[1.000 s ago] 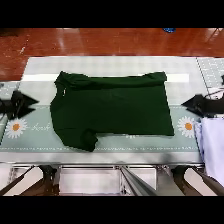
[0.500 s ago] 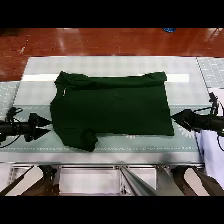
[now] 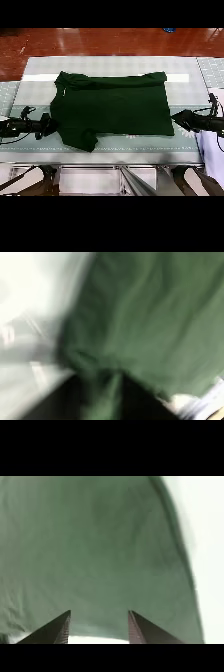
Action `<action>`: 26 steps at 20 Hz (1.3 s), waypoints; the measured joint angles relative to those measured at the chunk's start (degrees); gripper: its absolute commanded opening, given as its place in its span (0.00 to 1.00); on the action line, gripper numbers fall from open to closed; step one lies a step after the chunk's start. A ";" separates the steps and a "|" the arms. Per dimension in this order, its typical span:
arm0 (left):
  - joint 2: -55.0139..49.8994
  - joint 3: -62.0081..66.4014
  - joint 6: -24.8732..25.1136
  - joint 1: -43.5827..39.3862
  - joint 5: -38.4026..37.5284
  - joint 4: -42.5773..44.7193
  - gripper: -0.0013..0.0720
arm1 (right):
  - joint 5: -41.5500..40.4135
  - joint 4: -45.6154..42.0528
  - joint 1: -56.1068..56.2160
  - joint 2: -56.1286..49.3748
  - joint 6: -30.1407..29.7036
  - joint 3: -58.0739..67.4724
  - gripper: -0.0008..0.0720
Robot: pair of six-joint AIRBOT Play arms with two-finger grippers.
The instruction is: Fold the shirts.
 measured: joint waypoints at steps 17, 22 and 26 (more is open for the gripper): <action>-1.01 0.00 3.98 -4.70 0.04 -1.51 0.04 | -3.32 -7.78 -2.71 -7.34 9.14 -6.36 0.57; -0.98 0.22 5.38 -4.94 0.55 -1.66 0.04 | -9.55 -1.46 6.67 -16.98 5.03 -1.36 0.04; 0.28 5.03 6.29 -5.01 -0.98 -4.50 0.04 | -6.43 0.44 12.83 -18.32 2.84 10.64 0.04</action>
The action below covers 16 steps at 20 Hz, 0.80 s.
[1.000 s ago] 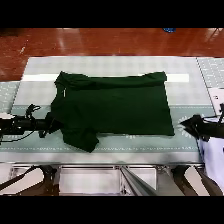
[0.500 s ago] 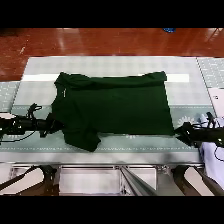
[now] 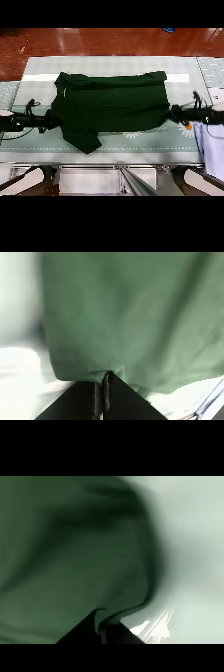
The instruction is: Fold the shirts.
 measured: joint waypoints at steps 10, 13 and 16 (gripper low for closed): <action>11.06 44.92 -0.11 -0.02 -3.52 -15.50 0.04 | 12.66 -2.12 3.21 5.35 5.95 55.04 0.04; 14.84 58.55 -2.82 -0.02 -3.48 -10.67 0.04 | 16.09 -5.35 3.28 6.97 7.85 67.41 0.04; 20.46 65.59 -5.35 -0.02 -3.34 -1.40 0.04 | 18.80 -11.06 3.32 11.37 9.51 73.07 0.04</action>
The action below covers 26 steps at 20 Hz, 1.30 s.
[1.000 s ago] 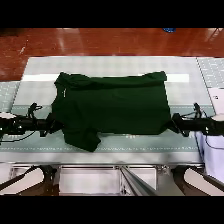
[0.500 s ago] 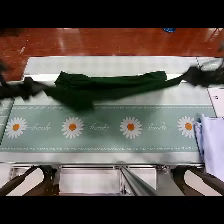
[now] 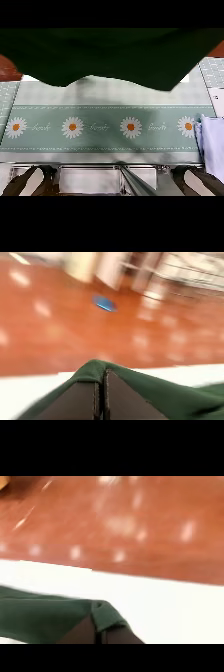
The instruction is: Fold the shirts.
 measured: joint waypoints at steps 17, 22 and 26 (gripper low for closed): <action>9.51 0.66 -14.27 -27.19 -6.91 55.93 0.04 | 15.50 -15.52 0.02 13.46 5.92 -5.77 0.04; -3.98 -5.88 -14.97 -27.78 -7.10 57.55 0.04 | 8.50 -10.64 0.02 6.93 3.80 -22.18 0.04; -18.29 -7.93 -15.80 -27.87 -3.15 57.90 0.04 | 0.28 -6.47 0.02 -4.24 0.52 -30.32 0.04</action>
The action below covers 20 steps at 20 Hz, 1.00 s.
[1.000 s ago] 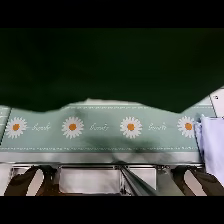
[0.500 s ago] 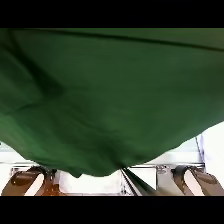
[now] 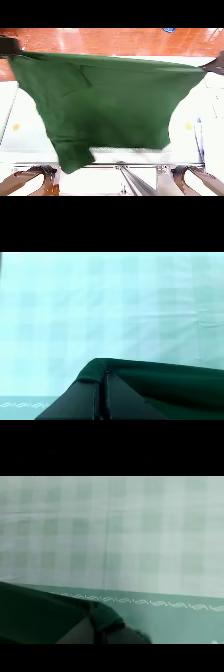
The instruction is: Fold the shirts.
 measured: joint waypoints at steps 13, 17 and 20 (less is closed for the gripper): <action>-33.14 7.04 -5.42 2.01 9.57 -21.77 0.04 | -12.50 10.27 0.46 -37.42 -1.09 8.87 0.04; -33.88 9.16 0.87 6.54 -0.28 -28.48 0.04 | -4.11 6.45 -0.74 -37.86 -2.21 10.58 0.04; -34.03 7.69 4.02 8.85 -6.01 -30.25 0.04 | 0.20 2.05 -1.18 -36.35 -2.62 7.54 0.04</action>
